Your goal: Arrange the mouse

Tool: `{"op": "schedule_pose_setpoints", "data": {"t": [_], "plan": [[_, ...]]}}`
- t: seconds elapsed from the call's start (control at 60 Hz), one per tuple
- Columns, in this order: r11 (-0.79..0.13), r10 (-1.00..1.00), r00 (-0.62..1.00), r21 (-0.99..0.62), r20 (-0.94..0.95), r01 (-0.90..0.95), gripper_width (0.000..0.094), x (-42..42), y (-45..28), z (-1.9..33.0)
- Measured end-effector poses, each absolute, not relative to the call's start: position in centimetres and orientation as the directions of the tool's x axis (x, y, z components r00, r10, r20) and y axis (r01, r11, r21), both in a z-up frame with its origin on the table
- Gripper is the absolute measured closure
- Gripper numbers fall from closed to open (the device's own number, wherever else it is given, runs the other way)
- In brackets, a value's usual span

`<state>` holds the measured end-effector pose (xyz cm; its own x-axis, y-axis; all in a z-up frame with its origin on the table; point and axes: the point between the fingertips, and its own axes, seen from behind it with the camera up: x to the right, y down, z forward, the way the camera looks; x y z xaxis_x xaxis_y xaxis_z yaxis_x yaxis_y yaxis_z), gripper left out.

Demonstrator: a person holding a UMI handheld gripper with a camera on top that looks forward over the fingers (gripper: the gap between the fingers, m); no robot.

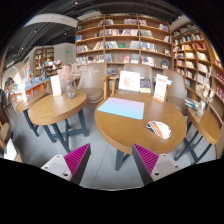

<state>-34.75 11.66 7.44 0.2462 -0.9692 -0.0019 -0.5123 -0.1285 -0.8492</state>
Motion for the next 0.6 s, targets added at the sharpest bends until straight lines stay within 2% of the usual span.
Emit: {"op": "schedule_pose_setpoints", "data": {"t": [0.117,0.6], "plan": [[-0.107,-0.981,0.196,-0.844,0.003,-0.525,0.0076,-34.3,9.7,7.0],[-0.031,-0.998,-0.021,-0.820,0.053,-0.571,0.0079,-30.6,-6.0,3.1]]}}
